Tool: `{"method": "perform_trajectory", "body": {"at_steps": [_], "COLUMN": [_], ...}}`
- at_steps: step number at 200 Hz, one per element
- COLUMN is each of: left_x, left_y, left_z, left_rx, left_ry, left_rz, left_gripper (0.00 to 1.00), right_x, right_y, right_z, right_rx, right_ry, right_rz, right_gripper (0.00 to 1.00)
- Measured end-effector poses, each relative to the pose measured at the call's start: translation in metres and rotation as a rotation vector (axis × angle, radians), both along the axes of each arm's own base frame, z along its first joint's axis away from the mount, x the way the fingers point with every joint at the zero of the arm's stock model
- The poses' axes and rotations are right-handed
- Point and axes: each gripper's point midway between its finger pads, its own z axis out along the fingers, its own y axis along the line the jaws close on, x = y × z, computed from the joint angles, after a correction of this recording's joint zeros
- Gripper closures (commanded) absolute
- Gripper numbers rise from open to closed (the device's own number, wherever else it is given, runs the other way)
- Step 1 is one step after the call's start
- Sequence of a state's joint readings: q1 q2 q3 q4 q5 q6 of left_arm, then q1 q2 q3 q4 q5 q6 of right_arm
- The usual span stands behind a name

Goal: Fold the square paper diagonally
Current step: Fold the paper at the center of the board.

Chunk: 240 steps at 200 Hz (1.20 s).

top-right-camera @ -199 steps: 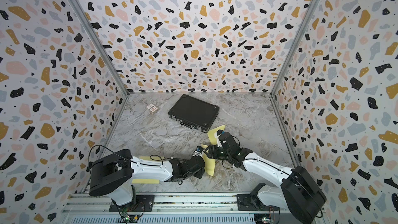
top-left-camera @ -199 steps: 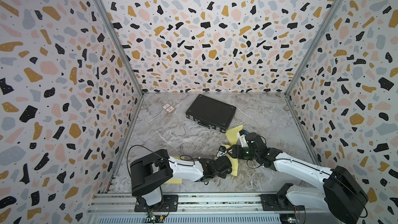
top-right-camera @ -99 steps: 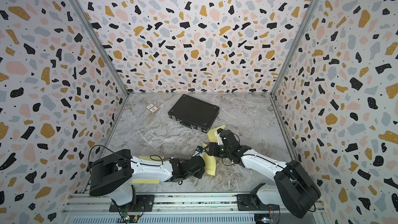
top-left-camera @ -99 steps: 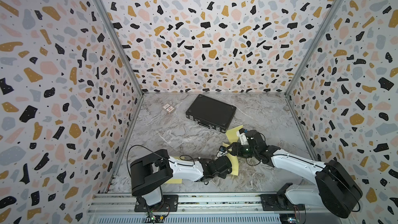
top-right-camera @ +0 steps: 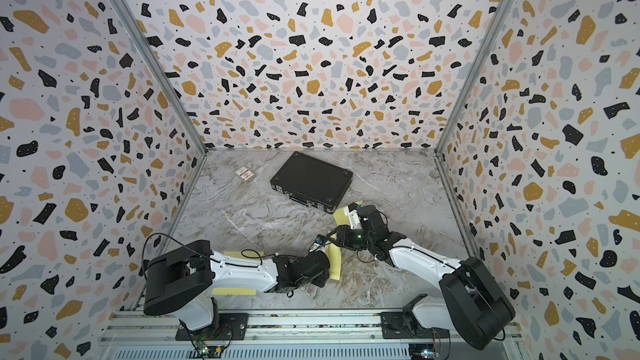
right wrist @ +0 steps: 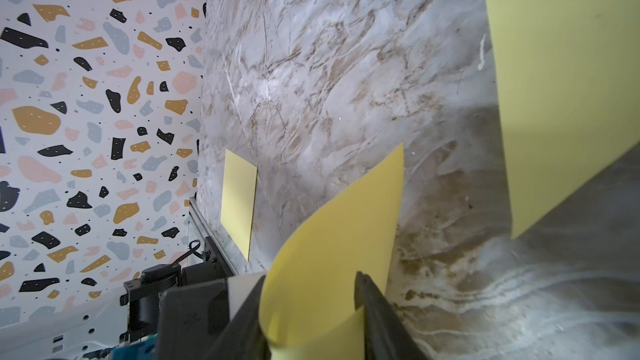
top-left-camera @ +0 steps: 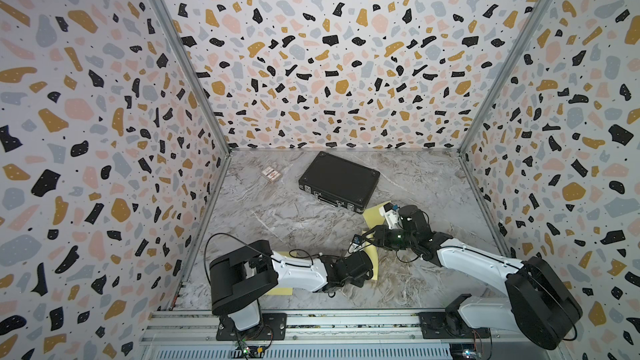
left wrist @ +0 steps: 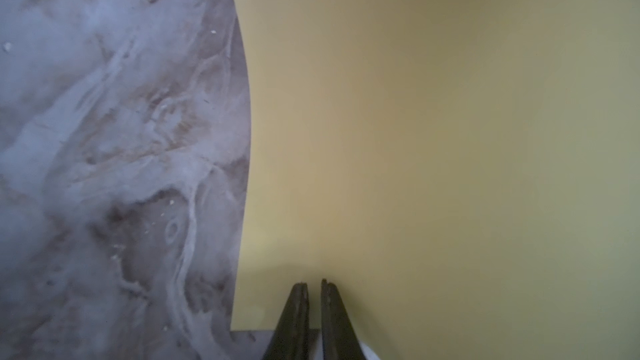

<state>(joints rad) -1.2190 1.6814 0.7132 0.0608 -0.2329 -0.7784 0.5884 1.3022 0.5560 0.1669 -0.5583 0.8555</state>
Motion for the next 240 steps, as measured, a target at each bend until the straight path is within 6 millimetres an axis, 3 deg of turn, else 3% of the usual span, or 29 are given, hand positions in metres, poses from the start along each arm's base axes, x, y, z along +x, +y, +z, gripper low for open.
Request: {"method": "perform_trajectory", "body": {"at_steps": [96, 143, 177, 240], "left_x": [0.000, 0.000, 0.000, 0.000], "left_y": [0.000, 0.000, 0.000, 0.000], "left_z": [0.000, 0.000, 0.000, 0.000], "left_rx": [0.006, 0.006, 0.006, 0.006], "left_ry": [-0.011, -0.011, -0.011, -0.011], "left_rz": [0.001, 0.001, 0.001, 0.001], "left_gripper": [0.86, 0.86, 0.86, 0.86], "right_x": [-0.007, -0.034, -0.041, -0.036], "right_y": [-0.015, -0.032, -0.052, -0.069], "right_z": [-0.001, -0.037, -0.052, -0.052], "right_rx": [-0.046, -0.211, -0.330, -0.390], "right_ry": [-0.060, 0.020, 0.037, 0.003], "right_rz": [0.009, 0.077, 0.077, 0.051], "right_gripper": [0.45, 0.50, 0.51, 0.31]}}
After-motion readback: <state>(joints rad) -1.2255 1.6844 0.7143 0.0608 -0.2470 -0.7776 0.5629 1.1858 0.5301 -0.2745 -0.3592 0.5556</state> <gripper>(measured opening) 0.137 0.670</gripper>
